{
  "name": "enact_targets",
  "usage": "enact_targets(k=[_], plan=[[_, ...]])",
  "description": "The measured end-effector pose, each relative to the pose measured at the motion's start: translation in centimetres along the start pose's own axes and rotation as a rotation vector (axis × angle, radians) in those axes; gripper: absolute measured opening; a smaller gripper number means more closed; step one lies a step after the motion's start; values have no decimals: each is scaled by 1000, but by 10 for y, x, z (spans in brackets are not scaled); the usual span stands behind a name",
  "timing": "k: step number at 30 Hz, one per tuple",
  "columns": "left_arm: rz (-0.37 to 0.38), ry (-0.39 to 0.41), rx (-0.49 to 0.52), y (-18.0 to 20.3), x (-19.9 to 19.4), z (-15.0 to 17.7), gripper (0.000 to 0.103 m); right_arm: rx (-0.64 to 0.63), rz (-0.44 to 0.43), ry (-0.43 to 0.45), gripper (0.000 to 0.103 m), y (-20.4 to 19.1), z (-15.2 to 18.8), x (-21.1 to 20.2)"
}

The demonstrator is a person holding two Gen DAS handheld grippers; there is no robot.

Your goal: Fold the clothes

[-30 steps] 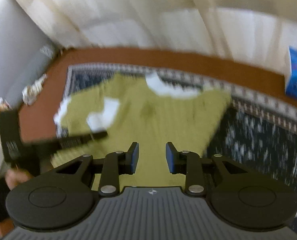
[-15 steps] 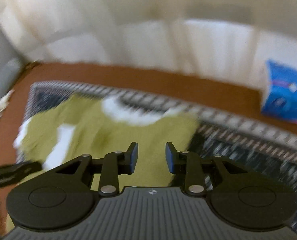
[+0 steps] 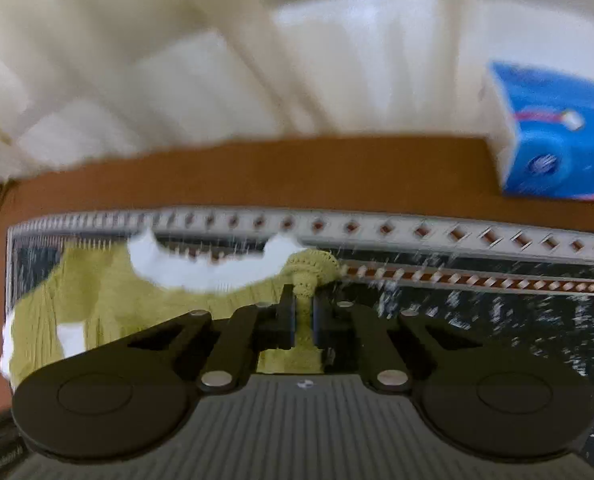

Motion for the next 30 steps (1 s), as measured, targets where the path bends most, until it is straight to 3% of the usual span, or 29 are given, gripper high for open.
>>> enact_targets(k=[4, 9, 11, 12, 14, 16, 19, 23, 27, 30], plan=[[-22, -2, 2, -5, -7, 11, 4, 36, 46, 14, 9, 7, -1, 7], [-7, -23, 23, -6, -7, 16, 7, 9, 77, 32, 16, 5, 4, 12], [7, -30, -5, -12, -9, 12, 26, -21, 116, 35, 39, 5, 3, 8], [10, -29, -20, -17, -12, 10, 39, -36, 136, 36, 43, 4, 3, 5], [0, -5, -39, -30, -26, 6, 42, -51, 158, 73, 44, 0, 0, -8], [-30, 38, -57, -51, -44, 0, 55, -69, 163, 114, 45, -9, -3, -24], [-127, 94, -112, -94, -65, -4, 66, -140, 63, 124, 46, -49, -2, -45], [-263, 109, -218, -160, -73, -7, 67, -273, -75, 80, 47, -125, 17, -48], [-242, 85, -275, -198, -67, -12, 68, -371, -185, -12, 48, -201, 48, -24], [-194, 72, -252, -206, -60, -14, 67, -423, -231, -71, 48, -249, 70, -2]])
Point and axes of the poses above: each gripper's, at about its wrist camera, not at the fingertips, and x roughly the way its jaws point, y to its right, z to its underside, the point moved 5 cm from there along x, roughly the way its jaws point, and after that the axes turned 7 degrees about x, right-handed, at the moved point
